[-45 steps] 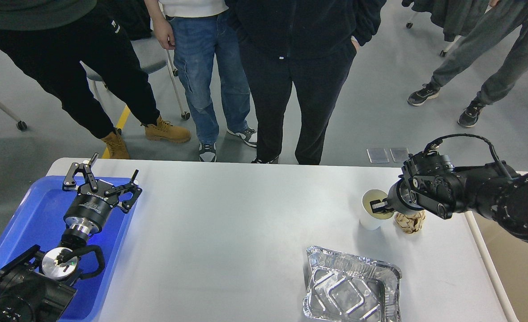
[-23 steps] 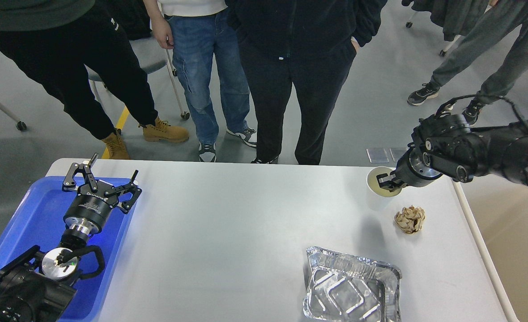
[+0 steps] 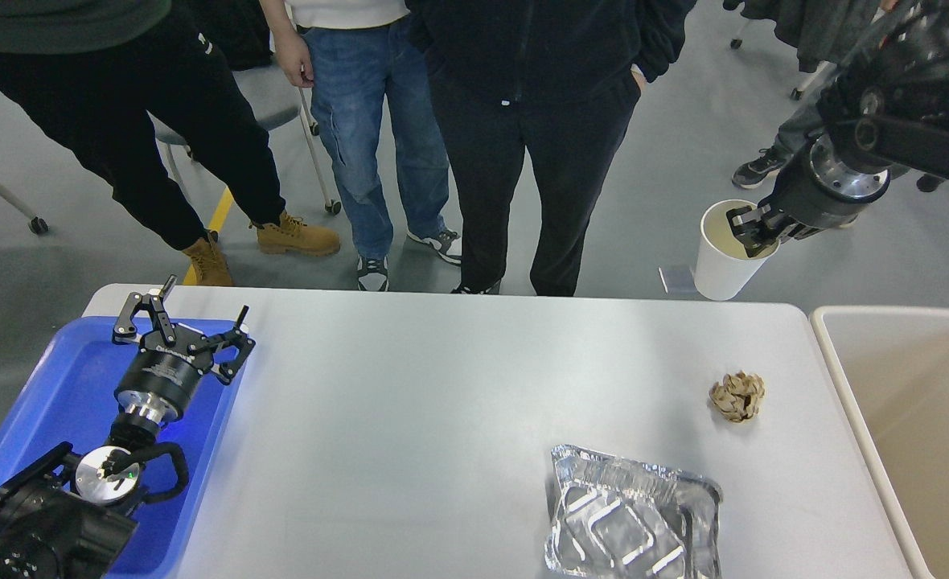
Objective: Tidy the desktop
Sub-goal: 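Lift the paper cup with the right gripper and carry it toward the bin, then release the paper cup into the white bin with the right gripper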
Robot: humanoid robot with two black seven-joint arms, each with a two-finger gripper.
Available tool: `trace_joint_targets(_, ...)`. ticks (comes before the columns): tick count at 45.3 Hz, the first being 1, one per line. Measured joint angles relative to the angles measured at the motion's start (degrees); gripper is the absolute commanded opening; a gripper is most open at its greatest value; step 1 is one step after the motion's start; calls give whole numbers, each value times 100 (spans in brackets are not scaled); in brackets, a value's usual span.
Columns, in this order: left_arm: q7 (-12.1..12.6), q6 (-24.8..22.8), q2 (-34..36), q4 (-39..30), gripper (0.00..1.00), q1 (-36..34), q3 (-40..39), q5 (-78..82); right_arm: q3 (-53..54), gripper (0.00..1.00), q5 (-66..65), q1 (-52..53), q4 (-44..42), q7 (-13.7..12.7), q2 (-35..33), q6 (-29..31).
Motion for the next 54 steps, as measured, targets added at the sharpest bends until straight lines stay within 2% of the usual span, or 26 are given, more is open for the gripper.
trace_joint_targets(14,-1,0,0,0,100,-1,0,0,-28,0,6,1228,249,-50,-496,279)
trace_joint_targets(25,-8,0,1,0,100,0,0,1,-175,0,-5,1447,155,-171,-1222,325)
trace_joint_targets(30,-9,0,1,0,100,0,0,0,-204,0,-8,1321,-9,-259,-1664,146)
trace_joint_targets(39,-9,0,0,1,100,0,1,0,-121,0,357,573,-545,-450,-2524,-885)
trace_joint_targets(46,-10,0,0,0,100,0,1,1,163,0,1579,-577,-1003,-688,-2976,-2123)
trace_joint_targets(54,-10,0,0,-1,100,0,1,0,888,0,3272,-2030,-1460,-825,-3055,-3439)
